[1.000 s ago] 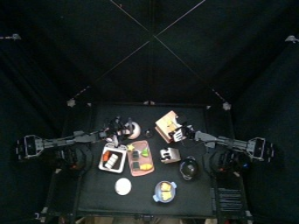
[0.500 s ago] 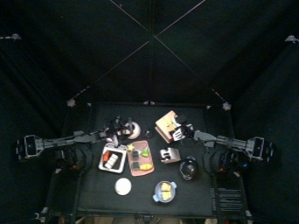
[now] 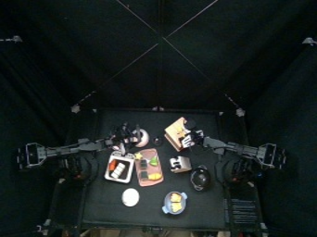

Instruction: Grab egg block

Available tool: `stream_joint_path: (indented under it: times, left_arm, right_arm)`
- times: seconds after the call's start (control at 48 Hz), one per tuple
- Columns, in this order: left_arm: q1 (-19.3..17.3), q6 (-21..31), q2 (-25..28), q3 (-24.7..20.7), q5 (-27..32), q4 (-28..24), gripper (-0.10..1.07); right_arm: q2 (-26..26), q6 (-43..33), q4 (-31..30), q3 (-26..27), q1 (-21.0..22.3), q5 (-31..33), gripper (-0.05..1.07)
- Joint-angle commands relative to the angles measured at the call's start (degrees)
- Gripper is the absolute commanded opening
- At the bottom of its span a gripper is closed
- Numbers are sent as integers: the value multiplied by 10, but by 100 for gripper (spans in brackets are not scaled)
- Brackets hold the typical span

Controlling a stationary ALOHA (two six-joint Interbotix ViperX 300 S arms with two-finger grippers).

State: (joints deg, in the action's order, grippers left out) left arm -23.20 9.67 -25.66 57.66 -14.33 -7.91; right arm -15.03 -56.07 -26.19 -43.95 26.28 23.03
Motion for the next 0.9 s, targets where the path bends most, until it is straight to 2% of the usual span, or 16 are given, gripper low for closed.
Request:
stream_joint_path:
  times: [0.0, 0.396, 0.708, 0.875]
  left_arm:
    - [-2, -1, -4, -6, -5, 1, 83]
    - [-2, -1, -4, -6, -5, 1, 83]
    - [-2, -1, -4, -6, -5, 1, 83]
    - [-2, -1, -4, -6, -5, 1, 83]
  right_arm:
    - [-1, 0, 2, 8, 3, 7, 87]
    - [-1, -1, 4, 9, -3, 35, 86]
    - [-1, -1, 8, 10, -3, 34, 62]
    - [-9, 0, 17, 21, -4, 33, 60]
